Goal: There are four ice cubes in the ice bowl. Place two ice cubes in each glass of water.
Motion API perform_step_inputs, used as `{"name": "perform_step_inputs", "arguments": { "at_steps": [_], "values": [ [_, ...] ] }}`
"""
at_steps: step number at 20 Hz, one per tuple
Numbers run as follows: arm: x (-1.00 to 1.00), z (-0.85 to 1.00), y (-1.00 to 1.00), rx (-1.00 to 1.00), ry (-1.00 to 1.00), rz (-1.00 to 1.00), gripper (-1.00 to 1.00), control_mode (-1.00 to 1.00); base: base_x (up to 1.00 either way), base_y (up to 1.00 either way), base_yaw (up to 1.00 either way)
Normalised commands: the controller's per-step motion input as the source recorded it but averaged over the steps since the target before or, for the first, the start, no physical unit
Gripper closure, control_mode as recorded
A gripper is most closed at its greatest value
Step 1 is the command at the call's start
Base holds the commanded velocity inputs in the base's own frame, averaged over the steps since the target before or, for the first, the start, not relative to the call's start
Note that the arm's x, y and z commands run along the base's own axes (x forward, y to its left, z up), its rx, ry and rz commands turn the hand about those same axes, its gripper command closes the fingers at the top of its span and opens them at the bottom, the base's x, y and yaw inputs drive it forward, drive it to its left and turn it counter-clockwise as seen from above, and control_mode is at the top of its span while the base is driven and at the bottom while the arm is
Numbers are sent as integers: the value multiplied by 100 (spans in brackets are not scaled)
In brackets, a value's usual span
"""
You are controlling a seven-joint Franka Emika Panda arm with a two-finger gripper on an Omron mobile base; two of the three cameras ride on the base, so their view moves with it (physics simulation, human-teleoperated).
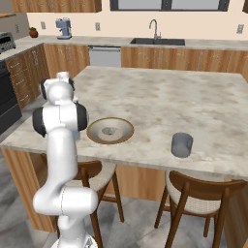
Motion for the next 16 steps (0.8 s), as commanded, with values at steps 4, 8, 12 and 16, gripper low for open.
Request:
{"name": "perform_step_inputs", "arguments": {
  "at_steps": [4,8,12,16],
  "values": [
    [-52,-3,-24,0,-1,-12,-100,-100,0,0,0],
    [-10,-10,0,-1,-3,-12,-100,-100,0,0,0],
    [0,14,-4,-1,-5,-9,-100,-100,0,0,0],
    [0,35,-35,0,0,-6,-100,-100,0,0,0]
  ]
}}
